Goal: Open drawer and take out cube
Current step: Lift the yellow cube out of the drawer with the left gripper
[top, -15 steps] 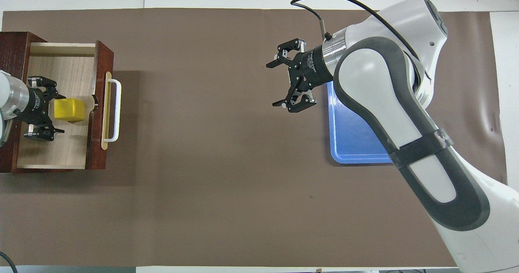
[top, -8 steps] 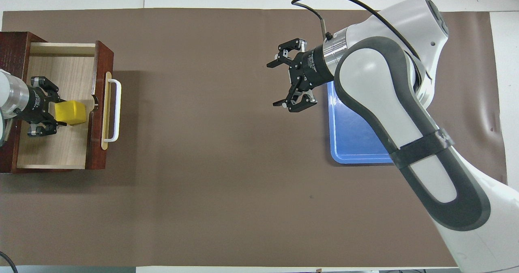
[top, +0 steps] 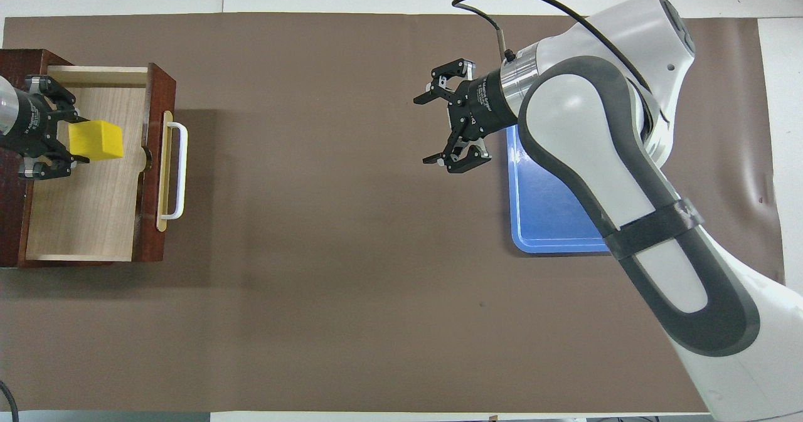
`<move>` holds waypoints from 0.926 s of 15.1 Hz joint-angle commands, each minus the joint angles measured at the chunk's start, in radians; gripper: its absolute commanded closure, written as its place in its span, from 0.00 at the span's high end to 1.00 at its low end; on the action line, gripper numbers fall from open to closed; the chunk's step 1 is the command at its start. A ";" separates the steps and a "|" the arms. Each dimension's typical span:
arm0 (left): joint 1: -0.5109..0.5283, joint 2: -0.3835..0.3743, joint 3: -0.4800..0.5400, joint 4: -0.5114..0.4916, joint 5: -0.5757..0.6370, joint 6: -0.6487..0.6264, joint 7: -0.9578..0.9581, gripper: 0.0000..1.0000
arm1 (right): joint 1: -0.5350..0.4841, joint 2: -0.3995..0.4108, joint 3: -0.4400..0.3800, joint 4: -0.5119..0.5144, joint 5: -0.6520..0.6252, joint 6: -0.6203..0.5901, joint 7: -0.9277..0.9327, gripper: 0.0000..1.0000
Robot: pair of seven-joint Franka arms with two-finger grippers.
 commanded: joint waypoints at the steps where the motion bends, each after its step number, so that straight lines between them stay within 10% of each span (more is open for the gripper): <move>1: -0.083 0.081 0.012 0.148 -0.010 -0.113 -0.023 0.00 | -0.010 -0.023 0.005 -0.032 0.022 0.019 0.019 1.00; 14: -0.399 0.086 0.005 0.140 -0.103 -0.071 -0.569 0.00 | -0.009 -0.029 0.000 -0.050 0.022 0.020 0.032 1.00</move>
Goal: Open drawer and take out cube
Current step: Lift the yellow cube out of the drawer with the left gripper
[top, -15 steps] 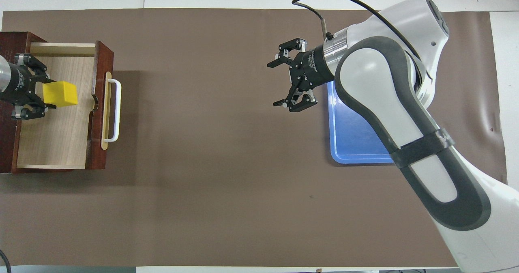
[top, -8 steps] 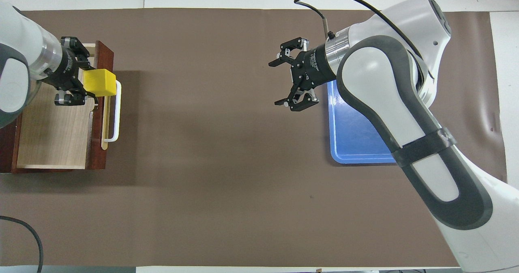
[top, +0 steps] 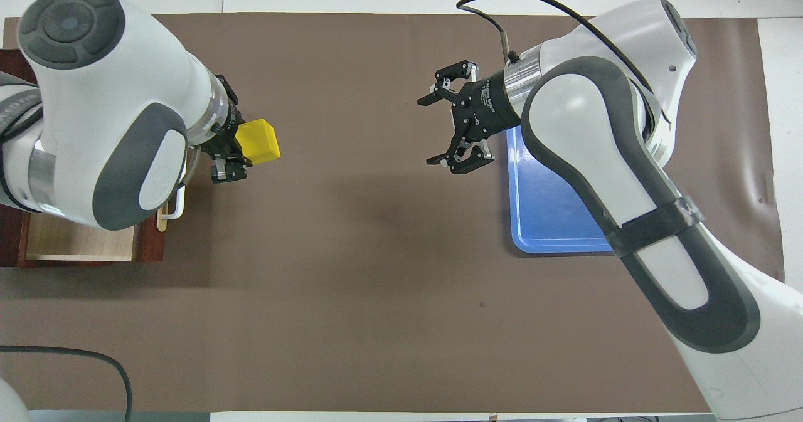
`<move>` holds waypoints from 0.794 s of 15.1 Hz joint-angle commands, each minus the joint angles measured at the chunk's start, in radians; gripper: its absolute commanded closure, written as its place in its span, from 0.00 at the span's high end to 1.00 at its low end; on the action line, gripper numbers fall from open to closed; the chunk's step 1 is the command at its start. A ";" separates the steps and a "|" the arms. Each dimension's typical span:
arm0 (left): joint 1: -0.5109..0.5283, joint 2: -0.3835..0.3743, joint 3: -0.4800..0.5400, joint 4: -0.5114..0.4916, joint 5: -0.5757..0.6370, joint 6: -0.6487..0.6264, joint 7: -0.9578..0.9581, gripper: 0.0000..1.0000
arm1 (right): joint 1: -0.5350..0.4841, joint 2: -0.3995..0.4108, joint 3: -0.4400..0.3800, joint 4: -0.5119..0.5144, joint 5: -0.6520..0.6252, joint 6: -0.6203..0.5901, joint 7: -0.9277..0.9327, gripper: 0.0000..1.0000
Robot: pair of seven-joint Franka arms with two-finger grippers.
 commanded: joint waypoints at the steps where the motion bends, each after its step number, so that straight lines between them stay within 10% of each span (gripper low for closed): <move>1: -0.033 0.016 0.017 0.026 -0.052 0.019 -0.026 0.00 | -0.002 -0.028 0.001 -0.036 0.022 0.020 0.027 1.00; 12: -0.107 0.079 0.020 0.036 -0.077 0.068 -0.144 0.00 | -0.005 -0.028 0.003 -0.034 0.028 0.053 0.039 1.00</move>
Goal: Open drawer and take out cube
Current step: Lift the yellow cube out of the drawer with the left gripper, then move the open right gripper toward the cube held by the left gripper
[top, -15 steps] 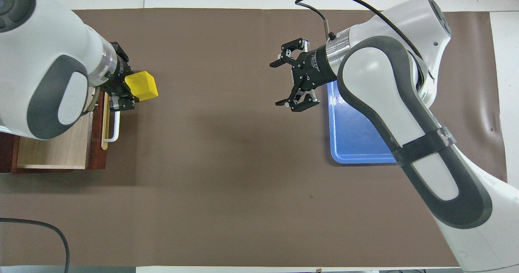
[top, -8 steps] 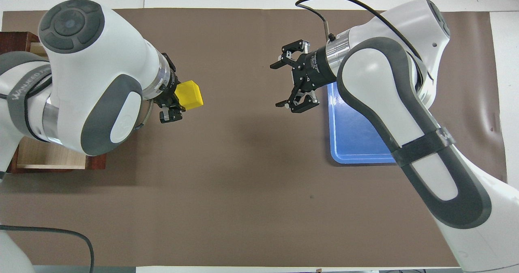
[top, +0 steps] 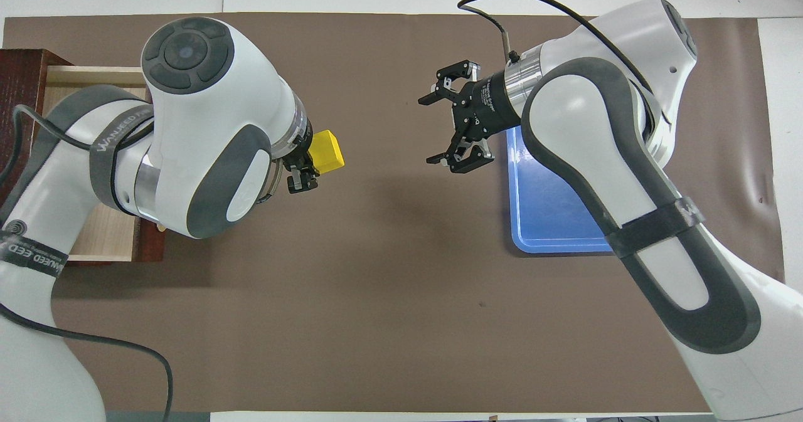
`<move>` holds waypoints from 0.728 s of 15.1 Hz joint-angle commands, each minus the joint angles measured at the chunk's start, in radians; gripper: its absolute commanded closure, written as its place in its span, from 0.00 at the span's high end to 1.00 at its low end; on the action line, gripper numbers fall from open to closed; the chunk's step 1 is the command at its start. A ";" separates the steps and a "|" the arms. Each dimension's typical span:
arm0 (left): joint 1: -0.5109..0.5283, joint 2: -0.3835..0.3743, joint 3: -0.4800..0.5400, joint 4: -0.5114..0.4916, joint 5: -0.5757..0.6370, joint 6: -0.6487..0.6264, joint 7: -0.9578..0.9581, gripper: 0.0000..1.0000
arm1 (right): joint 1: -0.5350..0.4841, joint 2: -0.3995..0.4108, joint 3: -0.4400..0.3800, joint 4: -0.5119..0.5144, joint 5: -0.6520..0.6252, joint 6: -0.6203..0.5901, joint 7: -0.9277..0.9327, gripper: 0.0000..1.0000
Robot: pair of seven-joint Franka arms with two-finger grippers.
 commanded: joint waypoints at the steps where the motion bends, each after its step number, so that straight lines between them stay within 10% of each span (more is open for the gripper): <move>1: -0.020 0.016 0.018 0.029 -0.015 0.000 -0.021 0.00 | -0.005 -0.025 0.001 -0.030 0.049 0.035 0.031 1.00; 11: -0.026 0.016 0.018 0.028 -0.009 0.003 -0.027 0.00 | 0.058 -0.002 0.001 0.010 -0.029 0.032 0.012 1.00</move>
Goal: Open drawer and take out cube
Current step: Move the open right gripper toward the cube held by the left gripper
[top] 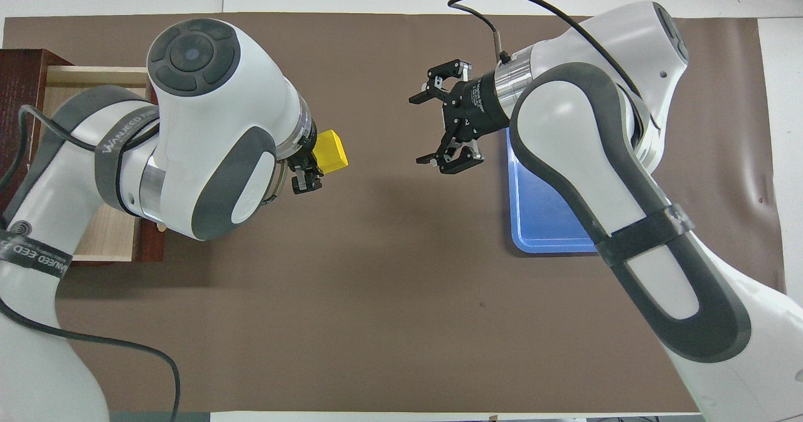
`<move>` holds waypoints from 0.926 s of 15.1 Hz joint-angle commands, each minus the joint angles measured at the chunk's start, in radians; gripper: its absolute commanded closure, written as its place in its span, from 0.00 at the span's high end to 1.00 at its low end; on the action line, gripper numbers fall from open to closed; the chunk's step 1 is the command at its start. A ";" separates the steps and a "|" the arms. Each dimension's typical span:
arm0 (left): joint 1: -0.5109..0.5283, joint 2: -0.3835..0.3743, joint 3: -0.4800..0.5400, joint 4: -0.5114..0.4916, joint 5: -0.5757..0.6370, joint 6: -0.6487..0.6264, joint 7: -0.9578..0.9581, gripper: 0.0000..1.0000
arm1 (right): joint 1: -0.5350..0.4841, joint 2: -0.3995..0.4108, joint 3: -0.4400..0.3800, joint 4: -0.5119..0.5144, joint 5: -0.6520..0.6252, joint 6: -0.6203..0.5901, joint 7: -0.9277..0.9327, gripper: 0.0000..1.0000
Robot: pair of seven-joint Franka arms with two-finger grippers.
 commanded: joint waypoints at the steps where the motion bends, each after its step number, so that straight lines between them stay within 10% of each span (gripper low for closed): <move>1: -0.018 0.015 0.018 0.025 -0.009 0.000 -0.014 0.00 | 0.022 0.015 -0.001 0.025 -0.037 0.008 0.004 1.00; 14: -0.017 0.015 0.019 0.024 -0.006 0.001 -0.017 0.00 | 0.062 0.159 -0.001 0.237 -0.117 -0.039 0.005 1.00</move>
